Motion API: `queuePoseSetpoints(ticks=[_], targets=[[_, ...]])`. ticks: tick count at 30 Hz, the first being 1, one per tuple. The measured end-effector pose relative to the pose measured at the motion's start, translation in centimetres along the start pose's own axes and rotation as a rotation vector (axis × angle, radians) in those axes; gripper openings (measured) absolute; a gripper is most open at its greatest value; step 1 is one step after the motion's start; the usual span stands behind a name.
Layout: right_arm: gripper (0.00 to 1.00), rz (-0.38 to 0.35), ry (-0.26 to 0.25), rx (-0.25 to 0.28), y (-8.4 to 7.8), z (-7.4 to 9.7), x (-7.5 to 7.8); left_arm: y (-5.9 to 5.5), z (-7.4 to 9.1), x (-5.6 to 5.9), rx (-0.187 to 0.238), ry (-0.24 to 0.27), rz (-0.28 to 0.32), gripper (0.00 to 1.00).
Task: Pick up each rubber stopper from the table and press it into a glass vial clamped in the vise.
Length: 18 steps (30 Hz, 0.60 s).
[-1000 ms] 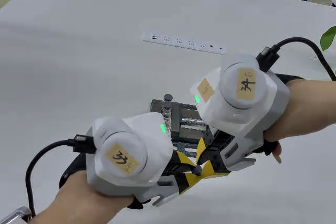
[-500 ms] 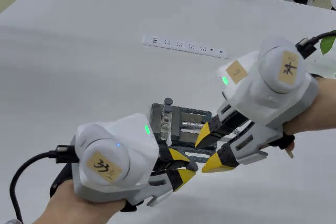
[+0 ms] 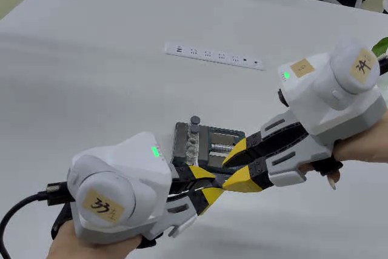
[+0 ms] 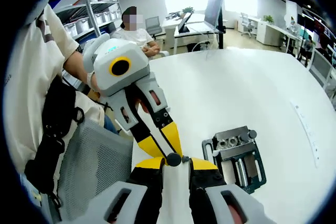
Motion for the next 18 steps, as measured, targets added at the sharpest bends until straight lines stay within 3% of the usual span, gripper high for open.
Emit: queuePoseSetpoints(ticks=[8, 18], targets=[[0.11, -0.055, 0.0, 0.021, -0.01, -0.42, -0.09, 0.12, -0.07, -0.28, 0.001, 0.02, -0.017, 0.04], [0.08, -0.119, 0.009, 0.037, 0.06, -0.64, -0.09, 0.21, 0.2, -0.35, 0.005, 0.05, -0.098, 0.04]])
Point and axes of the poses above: the centre of the closed fingertips' face, and the gripper's own axes: z roughly backward along the fingers, x roughly to its right, y roughly out of its top, the point moved 1 cm from there along z, roughly backward along the fingers, and after that the axes turned 1 degree about -y, right-handed, at the moved point
